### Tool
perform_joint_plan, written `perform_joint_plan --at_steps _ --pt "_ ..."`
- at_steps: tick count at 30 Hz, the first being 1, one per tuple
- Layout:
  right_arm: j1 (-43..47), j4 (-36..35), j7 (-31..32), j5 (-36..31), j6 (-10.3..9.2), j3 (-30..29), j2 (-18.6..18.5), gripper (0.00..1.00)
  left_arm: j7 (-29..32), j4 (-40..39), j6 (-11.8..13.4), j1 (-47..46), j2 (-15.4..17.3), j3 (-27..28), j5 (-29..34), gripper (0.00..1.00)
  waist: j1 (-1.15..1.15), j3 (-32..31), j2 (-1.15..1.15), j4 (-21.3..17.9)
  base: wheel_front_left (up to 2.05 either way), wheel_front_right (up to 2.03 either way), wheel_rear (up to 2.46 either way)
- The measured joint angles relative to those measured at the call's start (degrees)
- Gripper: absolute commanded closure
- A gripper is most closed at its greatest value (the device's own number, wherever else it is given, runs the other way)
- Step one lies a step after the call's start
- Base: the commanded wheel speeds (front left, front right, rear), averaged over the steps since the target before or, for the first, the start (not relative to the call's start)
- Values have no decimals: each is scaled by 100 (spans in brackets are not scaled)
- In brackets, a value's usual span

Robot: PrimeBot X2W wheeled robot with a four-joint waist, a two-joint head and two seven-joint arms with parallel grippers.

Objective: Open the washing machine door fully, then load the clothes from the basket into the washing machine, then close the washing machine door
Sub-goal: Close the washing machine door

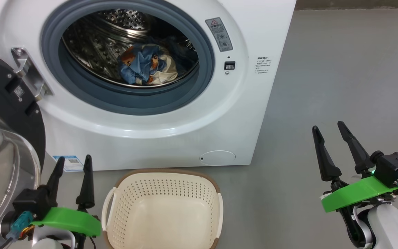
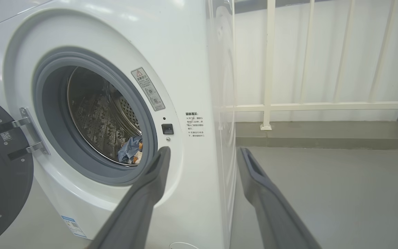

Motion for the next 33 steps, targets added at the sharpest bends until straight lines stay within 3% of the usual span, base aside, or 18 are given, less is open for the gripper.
perform_joint_plan --at_steps 17,33 --pt "-1 23 0 18 0 10 2 0 0 0 -9 0 -7 41 -19 0 1 42 0 7 -10 10 0" --pt "-2 45 0 18 0 2 11 0 0 -3 -19 -1 -16 70 -20 0 0 60 0 -16 -142 142 0"
